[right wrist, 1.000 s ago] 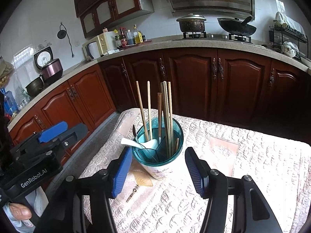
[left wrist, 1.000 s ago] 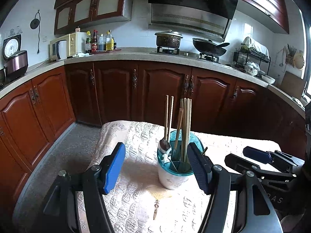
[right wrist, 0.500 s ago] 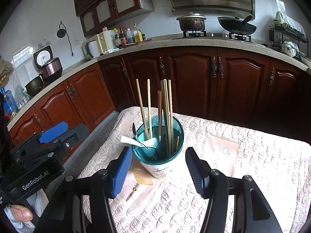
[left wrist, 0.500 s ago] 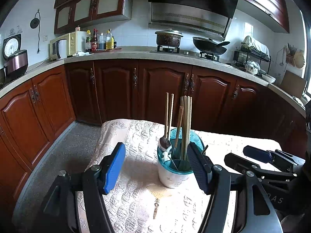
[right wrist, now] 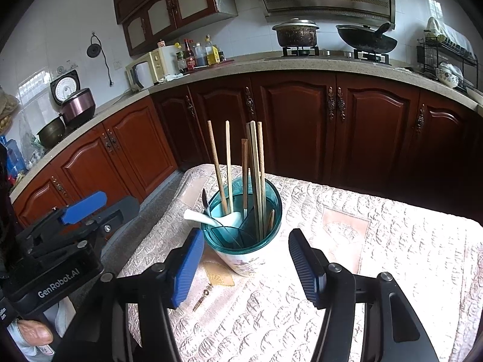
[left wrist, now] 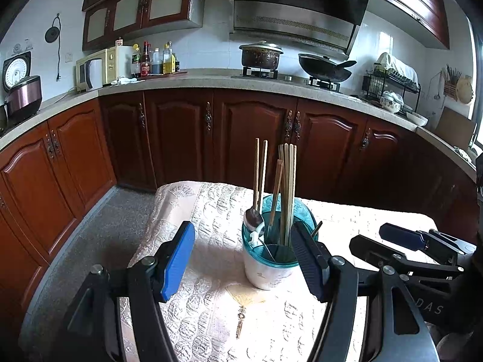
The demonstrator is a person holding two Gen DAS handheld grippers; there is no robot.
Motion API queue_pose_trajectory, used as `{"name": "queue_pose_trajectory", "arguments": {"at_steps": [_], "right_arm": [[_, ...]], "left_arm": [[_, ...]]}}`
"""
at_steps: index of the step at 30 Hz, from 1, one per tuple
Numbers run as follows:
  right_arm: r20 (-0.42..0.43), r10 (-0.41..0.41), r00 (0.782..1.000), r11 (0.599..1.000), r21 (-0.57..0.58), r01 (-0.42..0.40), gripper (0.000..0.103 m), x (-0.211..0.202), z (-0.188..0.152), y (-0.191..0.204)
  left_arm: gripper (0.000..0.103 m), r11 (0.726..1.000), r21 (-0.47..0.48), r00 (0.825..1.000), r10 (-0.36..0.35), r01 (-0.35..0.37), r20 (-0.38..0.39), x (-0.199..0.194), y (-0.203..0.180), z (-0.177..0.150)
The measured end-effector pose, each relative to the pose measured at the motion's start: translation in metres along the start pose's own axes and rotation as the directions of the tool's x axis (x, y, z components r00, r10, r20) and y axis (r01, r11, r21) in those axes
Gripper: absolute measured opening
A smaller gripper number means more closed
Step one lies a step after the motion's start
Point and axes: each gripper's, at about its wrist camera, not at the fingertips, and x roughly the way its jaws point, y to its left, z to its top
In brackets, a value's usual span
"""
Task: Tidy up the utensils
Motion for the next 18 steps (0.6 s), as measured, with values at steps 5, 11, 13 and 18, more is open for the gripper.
{"name": "queue_pose_trajectory", "arguments": {"at_steps": [5,11,13,18], "right_arm": [[-0.005,0.001,1.0,1.0,0.0,-0.001,0.062,0.0023,-0.0003,-0.0002],[-0.01,0.0,1.0,1.0,0.002,0.0,0.062,0.0043,-0.0015,0.0],[-0.012,0.001,1.0,1.0,0.002,-0.001,0.062,0.0047,-0.0018,0.0004],[-0.017,-0.001,1.0,1.0,0.002,0.001,0.063,0.0066,-0.0019,0.0002]], "left_arm": [[0.067,1.0,-0.002,1.0,0.002,-0.002,-0.003,0.001,-0.0004,0.0001],[0.067,1.0,-0.002,1.0,0.002,-0.002,-0.007,0.0017,-0.001,-0.0001],[0.067,1.0,-0.003,1.0,0.001,-0.001,-0.008,0.0022,-0.0013,-0.0007],[0.067,1.0,0.002,1.0,0.001,-0.001,-0.011,0.0036,-0.0024,-0.0008]]}}
